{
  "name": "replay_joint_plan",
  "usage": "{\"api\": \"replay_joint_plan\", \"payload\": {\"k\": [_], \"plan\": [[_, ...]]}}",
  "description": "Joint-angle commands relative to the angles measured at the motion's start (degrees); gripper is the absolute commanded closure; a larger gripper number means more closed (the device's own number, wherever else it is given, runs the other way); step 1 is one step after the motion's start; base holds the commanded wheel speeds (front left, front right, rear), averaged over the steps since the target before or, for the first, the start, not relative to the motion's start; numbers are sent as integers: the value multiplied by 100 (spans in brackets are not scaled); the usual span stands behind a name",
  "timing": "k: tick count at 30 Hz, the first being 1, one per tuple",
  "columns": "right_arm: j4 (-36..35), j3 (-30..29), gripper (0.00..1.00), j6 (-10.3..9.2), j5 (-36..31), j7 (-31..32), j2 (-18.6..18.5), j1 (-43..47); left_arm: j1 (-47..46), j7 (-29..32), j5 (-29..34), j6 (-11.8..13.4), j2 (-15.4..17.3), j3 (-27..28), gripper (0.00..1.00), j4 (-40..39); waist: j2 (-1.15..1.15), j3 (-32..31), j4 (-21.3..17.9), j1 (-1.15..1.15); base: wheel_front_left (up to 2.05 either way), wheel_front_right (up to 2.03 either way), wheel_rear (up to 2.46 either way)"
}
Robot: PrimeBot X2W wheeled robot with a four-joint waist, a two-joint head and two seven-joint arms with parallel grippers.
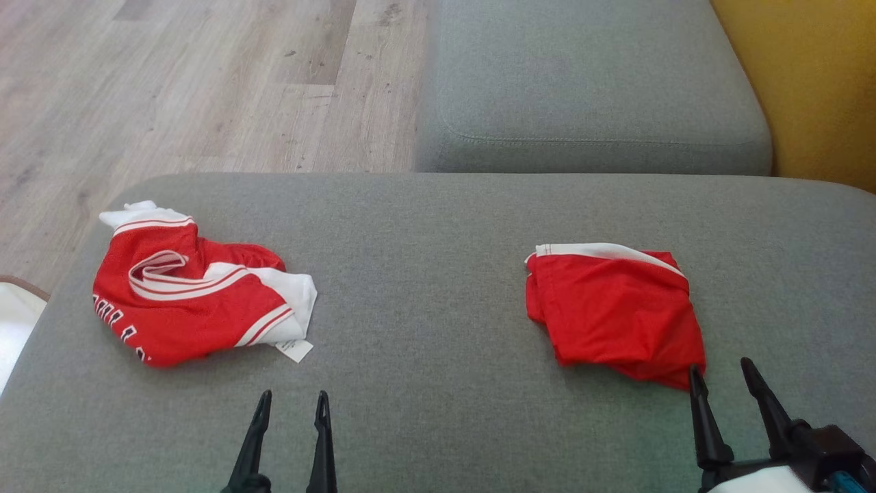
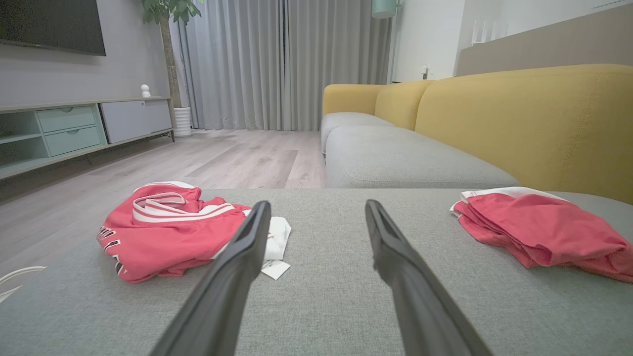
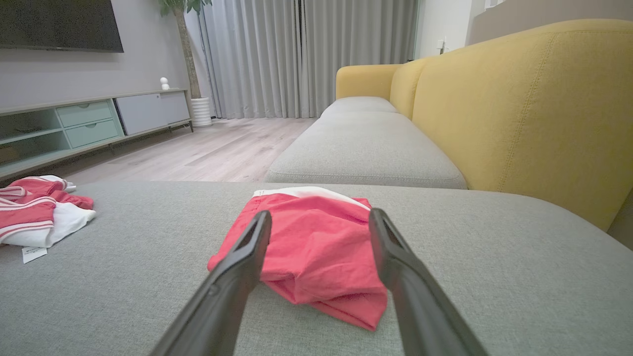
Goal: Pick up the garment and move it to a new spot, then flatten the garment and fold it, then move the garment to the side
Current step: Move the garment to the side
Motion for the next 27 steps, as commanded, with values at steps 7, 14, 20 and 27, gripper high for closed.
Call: {"api": "replay_joint_plan", "payload": {"k": [7,14,20,27], "plan": [[-197,92,0,37,16,-78,-53,-172,-329,-29,75,-32,-29,211,0,-103,0,24,15,0,0,0,0],[-172,99,0,37,39,-79,-52,-144,-336,-29,140,-68,-29,231,0,-65,0,31,36,0,0,0,0],[-94,141,0,37,79,-79,-90,-149,-332,-29,157,-78,-29,208,0,-85,0,129,51,0,0,0,0],[309,141,0,37,314,-79,-222,-458,-380,-29,166,-52,-29,164,0,-111,0,436,35,0,0,0,0]]}}
